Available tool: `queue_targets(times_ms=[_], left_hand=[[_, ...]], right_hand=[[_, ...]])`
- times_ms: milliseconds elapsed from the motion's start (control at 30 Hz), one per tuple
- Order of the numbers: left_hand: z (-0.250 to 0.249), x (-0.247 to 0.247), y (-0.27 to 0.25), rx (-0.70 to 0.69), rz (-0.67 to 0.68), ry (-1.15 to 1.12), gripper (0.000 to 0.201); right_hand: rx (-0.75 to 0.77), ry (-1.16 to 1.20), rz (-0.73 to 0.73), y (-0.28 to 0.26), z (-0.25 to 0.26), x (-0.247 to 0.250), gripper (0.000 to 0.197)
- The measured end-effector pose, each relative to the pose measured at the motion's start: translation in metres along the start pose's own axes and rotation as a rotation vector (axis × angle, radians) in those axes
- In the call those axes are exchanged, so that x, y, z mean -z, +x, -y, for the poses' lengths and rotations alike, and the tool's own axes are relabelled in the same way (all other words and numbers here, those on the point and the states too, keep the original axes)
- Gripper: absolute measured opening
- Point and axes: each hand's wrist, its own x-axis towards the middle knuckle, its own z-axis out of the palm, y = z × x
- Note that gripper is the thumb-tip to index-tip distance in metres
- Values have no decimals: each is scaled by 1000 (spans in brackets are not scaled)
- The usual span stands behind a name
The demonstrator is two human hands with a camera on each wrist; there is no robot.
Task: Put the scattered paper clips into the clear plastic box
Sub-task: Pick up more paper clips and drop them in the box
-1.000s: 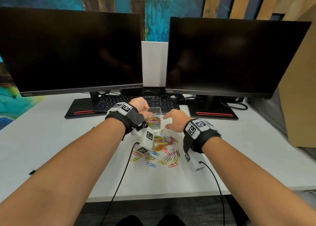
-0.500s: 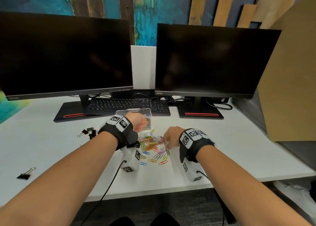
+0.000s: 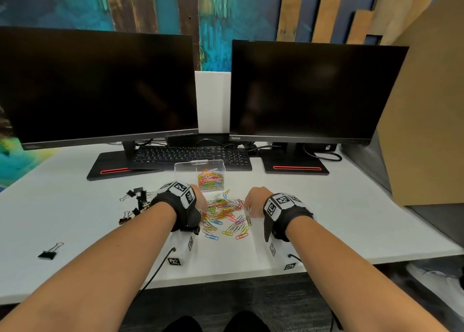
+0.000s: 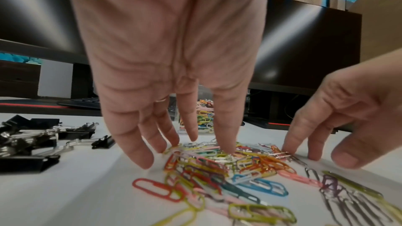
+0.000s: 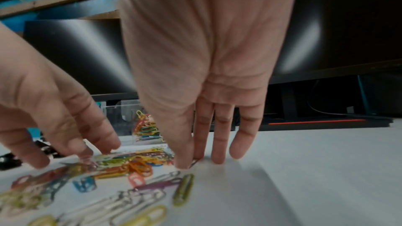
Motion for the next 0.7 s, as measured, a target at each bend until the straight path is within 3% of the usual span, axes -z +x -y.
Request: queue_targets(times_ms=[33, 100, 200, 300, 500, 700], left_hand=[[5, -6, 12, 13, 46, 99, 74], [8, -6, 7, 19, -14, 118, 77], [-2, 9, -46, 1, -10, 68, 86], [5, 15, -54, 34, 14, 50, 86], [20, 0, -54, 3, 1, 102, 72], [17, -16, -68, -46, -23, 200, 86]], right_hand=[[31, 7, -2, -1, 4, 2, 39], [74, 55, -5, -3, 9, 5, 43], [31, 116, -41, -11, 6, 8, 50], [-18, 127, 60, -23, -2, 9, 61], [-71, 107, 96, -22, 2, -2, 47], [-39, 119, -36, -13, 25, -20, 35]])
